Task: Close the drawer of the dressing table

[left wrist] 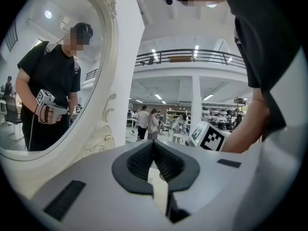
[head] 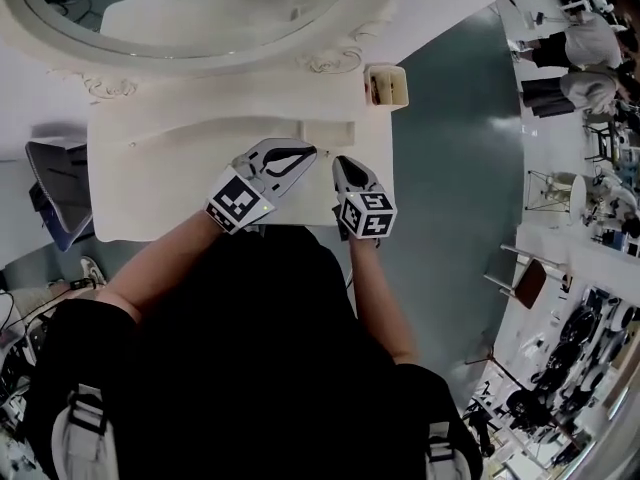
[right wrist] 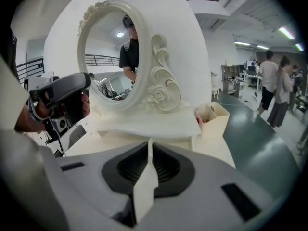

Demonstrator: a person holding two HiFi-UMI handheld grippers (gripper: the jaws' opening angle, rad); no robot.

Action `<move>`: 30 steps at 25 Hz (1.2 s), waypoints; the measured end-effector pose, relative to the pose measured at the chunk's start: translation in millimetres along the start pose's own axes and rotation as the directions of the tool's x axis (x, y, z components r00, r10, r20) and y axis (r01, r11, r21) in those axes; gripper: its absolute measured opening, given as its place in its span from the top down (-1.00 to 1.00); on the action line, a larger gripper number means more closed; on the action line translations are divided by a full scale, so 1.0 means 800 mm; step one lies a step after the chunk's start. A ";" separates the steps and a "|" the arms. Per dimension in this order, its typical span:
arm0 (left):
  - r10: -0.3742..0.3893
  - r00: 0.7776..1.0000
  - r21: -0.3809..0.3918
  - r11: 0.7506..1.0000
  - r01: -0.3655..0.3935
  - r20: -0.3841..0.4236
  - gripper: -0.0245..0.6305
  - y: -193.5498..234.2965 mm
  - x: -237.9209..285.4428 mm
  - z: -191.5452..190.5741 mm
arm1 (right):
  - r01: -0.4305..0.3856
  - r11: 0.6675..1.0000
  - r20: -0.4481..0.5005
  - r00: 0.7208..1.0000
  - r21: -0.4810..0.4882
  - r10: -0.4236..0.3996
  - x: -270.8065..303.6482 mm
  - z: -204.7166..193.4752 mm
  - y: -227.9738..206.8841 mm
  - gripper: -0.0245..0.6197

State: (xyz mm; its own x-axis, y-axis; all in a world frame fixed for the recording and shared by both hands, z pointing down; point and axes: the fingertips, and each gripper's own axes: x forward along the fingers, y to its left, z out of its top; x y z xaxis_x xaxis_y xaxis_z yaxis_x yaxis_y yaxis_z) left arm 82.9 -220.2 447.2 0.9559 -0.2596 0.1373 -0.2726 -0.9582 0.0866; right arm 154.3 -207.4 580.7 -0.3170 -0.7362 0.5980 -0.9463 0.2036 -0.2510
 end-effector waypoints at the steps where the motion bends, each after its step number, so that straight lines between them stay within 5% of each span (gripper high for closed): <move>1: 0.002 1.000 -0.003 1.000 -0.002 -0.003 0.95 0.003 0.003 -0.002 | 0.000 1.000 -0.017 1.000 0.003 0.000 0.006 -0.006 -0.003 0.88; 10: 0.026 1.000 -0.018 1.000 -0.026 -0.004 0.95 0.025 0.022 -0.020 | 0.031 0.999 -0.126 0.992 0.021 -0.029 0.052 -0.053 -0.026 0.79; 21: 0.025 1.000 -0.007 1.000 -0.025 -0.009 0.95 0.033 0.034 -0.037 | 0.051 0.996 -0.225 0.974 0.067 -0.035 0.090 -0.091 -0.042 0.43; 30: 0.048 0.998 -0.024 0.998 -0.049 -0.039 0.95 0.045 0.034 -0.050 | 0.071 0.989 -0.284 0.958 0.132 -0.031 0.116 -0.116 -0.054 0.42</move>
State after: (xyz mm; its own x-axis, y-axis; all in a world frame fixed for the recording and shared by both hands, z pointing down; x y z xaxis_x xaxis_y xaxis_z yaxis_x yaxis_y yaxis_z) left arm 94.6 -257.1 493.2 0.9366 -0.3007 0.1798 -0.3221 -0.9410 0.1037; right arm 159.7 -224.6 717.8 -0.2922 -0.5289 0.7968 -0.9499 0.0640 -0.3058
